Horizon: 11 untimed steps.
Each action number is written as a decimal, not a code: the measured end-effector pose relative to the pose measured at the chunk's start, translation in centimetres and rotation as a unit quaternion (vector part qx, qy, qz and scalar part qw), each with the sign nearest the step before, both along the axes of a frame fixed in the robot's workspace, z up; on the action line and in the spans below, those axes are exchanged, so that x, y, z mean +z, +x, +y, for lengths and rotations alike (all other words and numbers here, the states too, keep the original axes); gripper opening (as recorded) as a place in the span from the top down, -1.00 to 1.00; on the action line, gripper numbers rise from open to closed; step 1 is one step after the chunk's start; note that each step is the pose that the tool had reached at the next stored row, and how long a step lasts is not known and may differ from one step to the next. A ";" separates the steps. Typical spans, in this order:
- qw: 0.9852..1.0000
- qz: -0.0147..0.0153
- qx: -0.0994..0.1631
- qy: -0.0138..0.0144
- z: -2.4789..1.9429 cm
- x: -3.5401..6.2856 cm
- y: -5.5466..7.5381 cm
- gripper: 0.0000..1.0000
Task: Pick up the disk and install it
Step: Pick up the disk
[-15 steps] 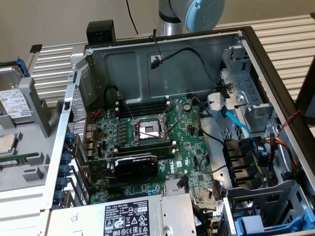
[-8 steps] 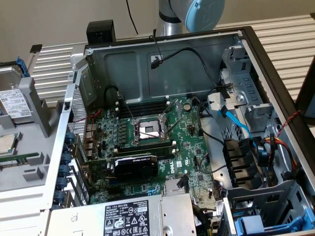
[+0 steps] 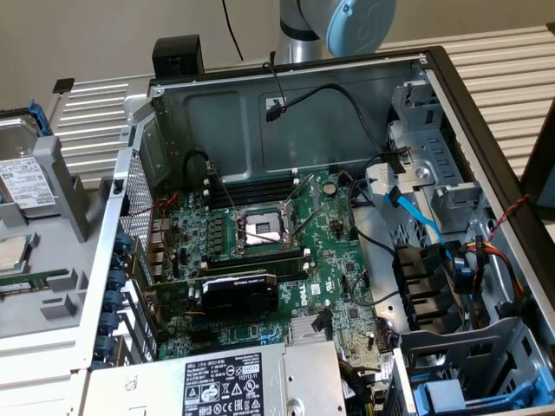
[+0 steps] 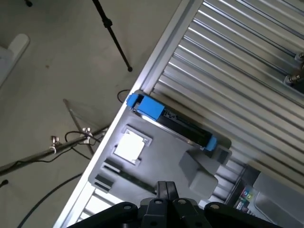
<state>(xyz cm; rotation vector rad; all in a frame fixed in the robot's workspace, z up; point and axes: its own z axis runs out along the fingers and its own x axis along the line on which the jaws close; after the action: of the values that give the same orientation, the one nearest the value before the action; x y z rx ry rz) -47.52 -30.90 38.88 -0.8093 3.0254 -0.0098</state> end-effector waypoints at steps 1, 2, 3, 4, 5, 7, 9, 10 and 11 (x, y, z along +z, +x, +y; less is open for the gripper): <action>1.000 0.000 0.006 0.000 0.05 0.00 0.0 0.79; 1.000 0.000 0.012 0.000 0.11 0.00 0.0 0.79; 1.000 0.000 0.017 0.000 0.17 0.00 0.0 0.79; 1.000 0.000 0.022 0.000 0.26 0.00 0.0 0.79; 1.000 0.000 0.027 0.000 0.33 0.00 0.0 0.79; 0.999 0.000 0.040 0.000 0.39 0.00 0.0 0.79; 0.998 0.000 0.056 0.000 0.42 0.00 0.0 0.79; 0.998 0.000 0.062 0.000 0.45 0.00 0.0 0.79; 0.998 0.000 0.064 0.000 0.50 0.01 0.0 0.79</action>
<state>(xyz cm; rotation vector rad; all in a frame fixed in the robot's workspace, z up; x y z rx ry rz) -47.52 -30.40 38.89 -1.0015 2.9677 -0.0093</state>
